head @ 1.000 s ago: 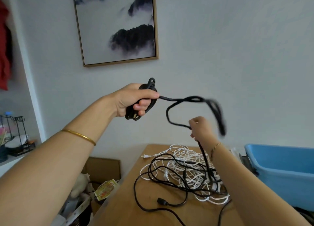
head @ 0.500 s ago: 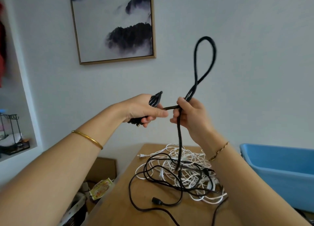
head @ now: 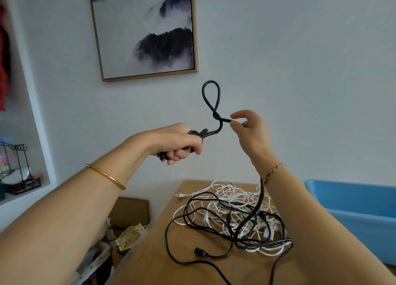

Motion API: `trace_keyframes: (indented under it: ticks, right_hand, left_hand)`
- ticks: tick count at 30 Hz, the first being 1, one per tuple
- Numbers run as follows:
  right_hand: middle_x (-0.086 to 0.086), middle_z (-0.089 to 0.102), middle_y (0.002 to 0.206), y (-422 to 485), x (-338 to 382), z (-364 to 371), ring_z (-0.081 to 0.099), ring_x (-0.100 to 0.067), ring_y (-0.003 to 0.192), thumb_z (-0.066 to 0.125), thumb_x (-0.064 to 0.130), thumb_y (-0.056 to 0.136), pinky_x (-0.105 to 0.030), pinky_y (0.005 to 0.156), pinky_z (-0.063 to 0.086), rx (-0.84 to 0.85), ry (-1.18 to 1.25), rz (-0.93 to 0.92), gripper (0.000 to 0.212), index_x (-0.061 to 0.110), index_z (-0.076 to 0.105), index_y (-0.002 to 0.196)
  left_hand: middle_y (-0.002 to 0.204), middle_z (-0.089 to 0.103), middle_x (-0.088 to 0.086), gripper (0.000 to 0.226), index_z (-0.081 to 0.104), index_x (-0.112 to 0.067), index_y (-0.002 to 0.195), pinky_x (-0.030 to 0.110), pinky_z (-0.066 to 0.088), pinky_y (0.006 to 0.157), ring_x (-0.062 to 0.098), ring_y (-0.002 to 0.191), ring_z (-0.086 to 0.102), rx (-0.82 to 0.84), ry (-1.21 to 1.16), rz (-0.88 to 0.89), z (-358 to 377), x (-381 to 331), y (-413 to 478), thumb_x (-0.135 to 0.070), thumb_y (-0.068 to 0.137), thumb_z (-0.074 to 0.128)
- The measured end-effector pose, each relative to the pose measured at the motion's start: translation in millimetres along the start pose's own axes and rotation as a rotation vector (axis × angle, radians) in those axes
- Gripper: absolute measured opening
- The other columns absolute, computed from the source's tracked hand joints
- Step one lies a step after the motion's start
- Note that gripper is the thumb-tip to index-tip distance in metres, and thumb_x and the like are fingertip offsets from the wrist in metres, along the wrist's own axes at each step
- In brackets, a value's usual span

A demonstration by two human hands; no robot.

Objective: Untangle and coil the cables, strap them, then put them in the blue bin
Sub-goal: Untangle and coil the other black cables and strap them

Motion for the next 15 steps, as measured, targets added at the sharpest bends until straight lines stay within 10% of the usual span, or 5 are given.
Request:
trace_keyframes:
  ticks: [11, 15]
  right_hand:
    - [0.002, 0.059, 0.101, 12, -29, -1, 0.053, -0.019, 0.087, 0.036, 0.029, 0.100, -0.027, 0.062, 0.031, -0.094, -0.487, -0.151, 0.028, 0.024, 0.062, 0.108]
    - [-0.001, 0.059, 0.098, 5, -47, 4, 0.053, -0.024, 0.087, 0.031, 0.027, 0.101, -0.029, 0.061, 0.031, -0.063, -0.495, -0.109, 0.027, 0.021, 0.057, 0.102]
  left_hand:
    - [0.031, 0.033, -0.010, 0.025, 0.067, -0.005, 0.078, 0.013, 0.031, 0.030, 0.001, 0.023, 0.029, 0.379, -0.947, 0.176, -10, -4, -7, -0.027, 0.069, 0.058]
    - [0.031, 0.033, -0.011, 0.023, 0.064, -0.005, 0.077, 0.013, 0.031, 0.030, 0.002, 0.023, 0.026, 0.260, -1.169, 0.325, -14, -12, -3, -0.026, 0.071, 0.057]
Point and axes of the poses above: each hand's wrist, its own y-axis towards the middle knuckle, its own z-axis out of the palm, x = y × z, the point moved 2 cm from there along y, towards the middle knuckle
